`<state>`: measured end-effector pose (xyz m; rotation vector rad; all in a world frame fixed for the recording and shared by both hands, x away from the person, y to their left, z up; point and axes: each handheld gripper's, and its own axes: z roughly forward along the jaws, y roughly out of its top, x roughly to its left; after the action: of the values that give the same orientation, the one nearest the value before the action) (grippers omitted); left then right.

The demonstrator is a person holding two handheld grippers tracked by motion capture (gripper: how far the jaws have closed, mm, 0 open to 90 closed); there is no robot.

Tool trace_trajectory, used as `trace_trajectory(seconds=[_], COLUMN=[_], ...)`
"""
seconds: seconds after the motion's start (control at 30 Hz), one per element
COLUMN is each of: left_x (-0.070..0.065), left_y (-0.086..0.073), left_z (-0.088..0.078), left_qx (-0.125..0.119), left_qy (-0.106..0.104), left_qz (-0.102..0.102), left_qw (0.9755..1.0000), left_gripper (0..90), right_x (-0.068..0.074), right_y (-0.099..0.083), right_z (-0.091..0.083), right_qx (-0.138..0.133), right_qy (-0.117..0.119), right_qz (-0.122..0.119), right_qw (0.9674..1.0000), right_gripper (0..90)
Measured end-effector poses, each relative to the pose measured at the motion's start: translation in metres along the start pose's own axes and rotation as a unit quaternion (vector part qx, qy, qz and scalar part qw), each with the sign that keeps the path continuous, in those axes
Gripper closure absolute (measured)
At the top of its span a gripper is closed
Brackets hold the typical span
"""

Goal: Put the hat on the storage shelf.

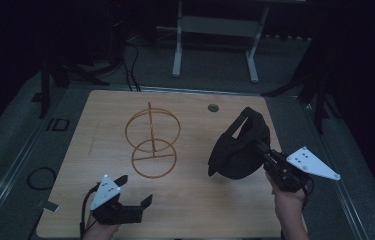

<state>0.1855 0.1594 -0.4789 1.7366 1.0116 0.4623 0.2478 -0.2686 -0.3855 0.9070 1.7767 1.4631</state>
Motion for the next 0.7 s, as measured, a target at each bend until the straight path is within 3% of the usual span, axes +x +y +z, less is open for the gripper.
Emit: trace_trajectory(seconds=[0.03,0.07,0.1,0.13,0.17,0.2,0.23,0.33,0.37,0.57,0.7], left_x=[-0.010,-0.010,-0.018,-0.018,-0.025,-0.025,-0.032,-0.039,-0.046,-0.063,-0.066], left_y=[0.012,0.012,0.023,0.023,0.034,0.034,0.045,0.055,0.063,0.085,0.092], left_z=[0.006,0.006,0.011,0.011,0.015,0.015,0.019,0.023,0.028,0.044,0.049], left_qx=[0.008,0.008,0.007,0.007,0.005,0.005,0.002,0.001,0.002,0.006,0.004], left_qy=[-0.020,-0.020,-0.029,-0.029,-0.052,-0.052,-0.069,-0.076,-0.094,-0.120,-0.123], left_qz=[0.013,0.013,0.025,0.025,0.023,0.023,0.032,0.041,0.049,0.067,0.069], left_qw=[0.9997,0.9997,0.9992,0.9992,0.9984,0.9984,0.9971,0.9962,0.9944,0.9905,0.9899], left_gripper=[0.7,0.7,0.7,0.7,0.7,0.7,2.6,4.5,4.6,5.2,6.1], right_x=[0.001,0.001,0.003,0.003,0.004,0.005,0.005,0.007,0.008,0.013,0.014], right_y=[0.000,0.000,0.001,0.001,0.001,0.000,0.000,-0.002,-0.003,-0.007,-0.007], right_z=[-0.001,-0.001,-0.003,-0.003,-0.004,-0.004,-0.005,-0.006,-0.006,-0.004,-0.003], right_qx=[-0.001,-0.001,0.001,0.001,0.000,0.000,0.001,0.000,0.000,0.008,0.008], right_qy=[0.003,0.003,0.006,0.006,0.013,0.013,0.014,0.019,0.021,0.034,0.038], right_qz=[0.001,0.001,0.000,0.000,0.003,0.003,0.001,0.003,0.003,0.002,0.001], right_qw=[1.0000,1.0000,1.0000,1.0000,0.9999,0.9999,0.9999,0.9998,0.9998,0.9994,0.9993], right_gripper=[87.6,87.6,87.6,87.6,87.6,87.6,87.6,87.6,87.6,87.6,87.5])
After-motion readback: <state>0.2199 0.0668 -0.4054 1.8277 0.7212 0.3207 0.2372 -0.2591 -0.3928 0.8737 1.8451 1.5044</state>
